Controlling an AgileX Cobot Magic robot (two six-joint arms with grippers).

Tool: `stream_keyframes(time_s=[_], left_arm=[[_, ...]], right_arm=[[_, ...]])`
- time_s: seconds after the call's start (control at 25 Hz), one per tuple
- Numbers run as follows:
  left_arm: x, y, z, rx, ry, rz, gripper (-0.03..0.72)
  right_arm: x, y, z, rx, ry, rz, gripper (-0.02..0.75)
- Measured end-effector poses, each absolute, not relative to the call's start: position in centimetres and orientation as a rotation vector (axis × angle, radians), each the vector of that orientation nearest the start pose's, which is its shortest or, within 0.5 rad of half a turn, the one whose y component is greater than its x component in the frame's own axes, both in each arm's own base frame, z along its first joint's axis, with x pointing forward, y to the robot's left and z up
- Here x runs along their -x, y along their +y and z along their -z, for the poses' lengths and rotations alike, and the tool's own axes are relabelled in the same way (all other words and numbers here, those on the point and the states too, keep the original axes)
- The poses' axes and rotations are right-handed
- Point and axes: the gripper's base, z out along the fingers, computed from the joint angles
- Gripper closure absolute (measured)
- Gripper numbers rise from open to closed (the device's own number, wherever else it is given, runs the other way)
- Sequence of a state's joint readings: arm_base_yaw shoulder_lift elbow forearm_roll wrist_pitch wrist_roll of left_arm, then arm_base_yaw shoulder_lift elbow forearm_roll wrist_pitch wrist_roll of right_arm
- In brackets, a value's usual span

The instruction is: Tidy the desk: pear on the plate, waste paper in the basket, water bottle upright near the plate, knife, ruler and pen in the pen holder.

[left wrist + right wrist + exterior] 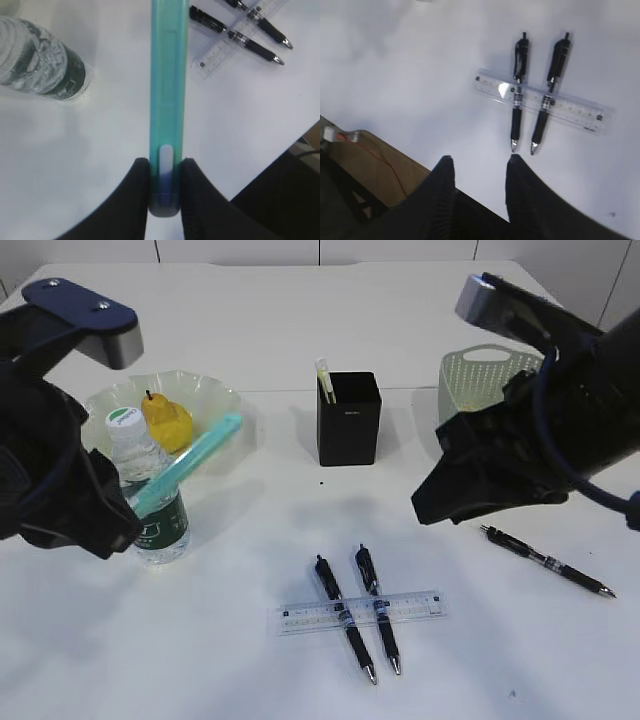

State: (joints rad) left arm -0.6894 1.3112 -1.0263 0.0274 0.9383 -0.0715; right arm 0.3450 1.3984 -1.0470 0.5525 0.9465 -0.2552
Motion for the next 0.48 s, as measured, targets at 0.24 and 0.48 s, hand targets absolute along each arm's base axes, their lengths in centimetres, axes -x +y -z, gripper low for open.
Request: stream_keyframes(time_s=[0.24,0.48], left_arm=[[-19.4,-16.9,-28.9,-0.925,2.615,0.307,0.569],[-19.3,-17.2,-29.0,-0.978,2.581,0.339,0.569]], right_arm=[[-24.6,14.2,-30.1,0.364,2.558,-0.98,0.474],[-25.2,15.1,-31.4,0.206,2.427,-1.171,0.475]])
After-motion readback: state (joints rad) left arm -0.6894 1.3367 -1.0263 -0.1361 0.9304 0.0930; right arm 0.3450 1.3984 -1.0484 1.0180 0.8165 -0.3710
